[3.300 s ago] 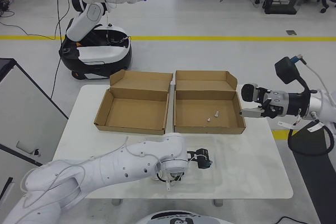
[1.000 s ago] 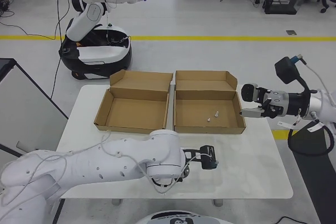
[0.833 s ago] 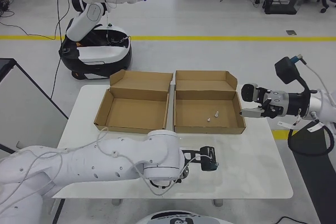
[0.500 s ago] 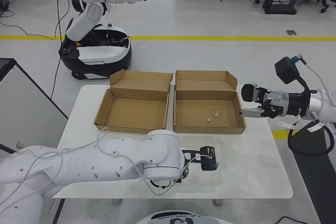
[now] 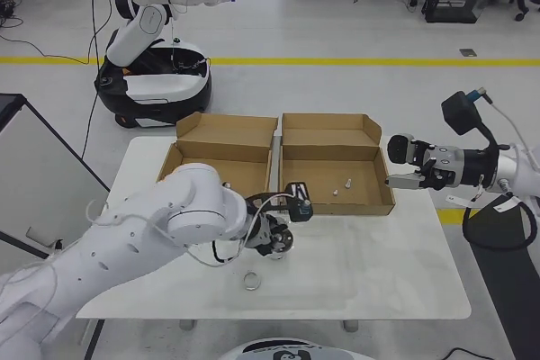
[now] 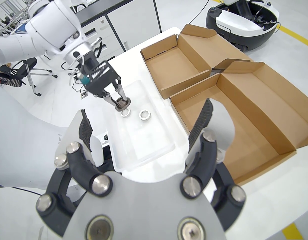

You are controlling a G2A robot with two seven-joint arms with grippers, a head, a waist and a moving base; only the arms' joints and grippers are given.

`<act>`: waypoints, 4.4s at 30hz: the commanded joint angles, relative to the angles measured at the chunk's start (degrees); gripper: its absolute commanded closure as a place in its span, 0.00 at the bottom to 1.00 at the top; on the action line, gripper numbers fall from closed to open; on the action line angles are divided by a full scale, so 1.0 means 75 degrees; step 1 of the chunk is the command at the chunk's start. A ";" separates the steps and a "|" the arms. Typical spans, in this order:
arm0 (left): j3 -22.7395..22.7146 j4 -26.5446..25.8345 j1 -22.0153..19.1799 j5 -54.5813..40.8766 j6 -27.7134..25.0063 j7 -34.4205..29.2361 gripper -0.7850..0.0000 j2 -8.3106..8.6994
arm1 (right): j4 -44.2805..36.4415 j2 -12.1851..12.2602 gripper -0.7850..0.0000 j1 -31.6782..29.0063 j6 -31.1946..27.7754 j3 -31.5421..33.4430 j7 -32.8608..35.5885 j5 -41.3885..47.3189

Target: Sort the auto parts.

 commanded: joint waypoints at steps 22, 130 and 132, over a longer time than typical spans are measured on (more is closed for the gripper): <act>-0.2642 0.0894 0.2439 -0.4820 -0.4086 0.3026 1.00 0.1517 | 0.0000 0.0000 0.00 0.0000 0.0000 0.0000 0.0000 0.0000; -0.4731 0.0184 0.5293 -1.3141 -0.2746 0.1686 1.00 -0.0509 | 0.0000 0.0000 0.00 0.0000 0.0000 0.0000 0.0000 0.0000; -0.4856 0.0101 0.5356 -1.3398 -0.2602 0.1541 1.00 -0.0615 | 0.0000 0.0000 0.00 0.0000 0.0000 0.0000 0.0000 0.0000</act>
